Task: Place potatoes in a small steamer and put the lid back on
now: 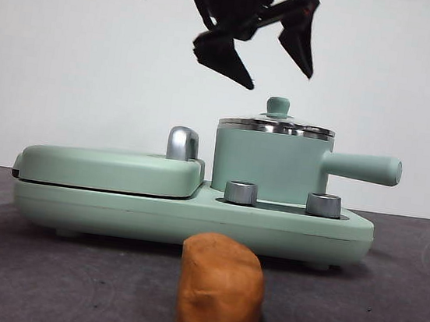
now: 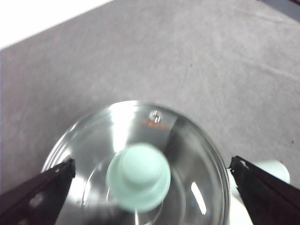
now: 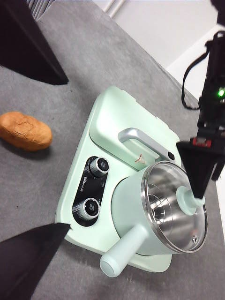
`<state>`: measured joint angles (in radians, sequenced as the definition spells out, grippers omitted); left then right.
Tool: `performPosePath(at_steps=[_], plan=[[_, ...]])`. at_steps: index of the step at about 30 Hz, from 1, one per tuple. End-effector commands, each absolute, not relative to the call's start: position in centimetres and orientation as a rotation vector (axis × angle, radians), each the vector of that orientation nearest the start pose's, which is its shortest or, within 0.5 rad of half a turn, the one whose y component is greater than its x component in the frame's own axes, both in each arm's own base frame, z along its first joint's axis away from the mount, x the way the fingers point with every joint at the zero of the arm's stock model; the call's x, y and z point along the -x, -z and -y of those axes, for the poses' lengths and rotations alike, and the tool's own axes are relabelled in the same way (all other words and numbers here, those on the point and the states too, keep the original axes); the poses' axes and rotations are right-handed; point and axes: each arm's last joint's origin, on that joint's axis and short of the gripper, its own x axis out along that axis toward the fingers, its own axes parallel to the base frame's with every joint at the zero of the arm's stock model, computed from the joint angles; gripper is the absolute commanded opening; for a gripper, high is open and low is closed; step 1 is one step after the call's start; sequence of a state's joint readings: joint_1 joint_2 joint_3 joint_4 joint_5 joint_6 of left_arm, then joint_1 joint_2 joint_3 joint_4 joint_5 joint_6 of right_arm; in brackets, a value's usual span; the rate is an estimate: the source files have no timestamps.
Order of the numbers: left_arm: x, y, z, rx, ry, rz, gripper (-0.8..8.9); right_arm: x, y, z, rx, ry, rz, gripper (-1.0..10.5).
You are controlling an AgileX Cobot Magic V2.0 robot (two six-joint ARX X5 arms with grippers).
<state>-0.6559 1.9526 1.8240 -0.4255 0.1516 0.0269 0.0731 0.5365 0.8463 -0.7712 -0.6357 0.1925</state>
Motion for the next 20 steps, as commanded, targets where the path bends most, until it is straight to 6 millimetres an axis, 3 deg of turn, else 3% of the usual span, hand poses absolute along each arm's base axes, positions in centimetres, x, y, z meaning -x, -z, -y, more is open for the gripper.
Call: performPosePath(at_steps=[1,16,20], plan=[[-36.1,-32.0,29.0,-0.184,0.803,-0.515,5.30,-8.8,-33.4,-2.4,-0.321,-0.663,-0.508,4.7],[-37.2,-29.7,30.0,-0.222,0.764,-0.510,5.20,-8.8,-33.5,-2.4,-0.326,-0.675,-0.508,4.7],[-37.2,-29.6,30.0,-0.223,0.764,-0.515,4.11,-8.8,-33.5,-2.4,-0.326,-0.675,-0.508,4.7]])
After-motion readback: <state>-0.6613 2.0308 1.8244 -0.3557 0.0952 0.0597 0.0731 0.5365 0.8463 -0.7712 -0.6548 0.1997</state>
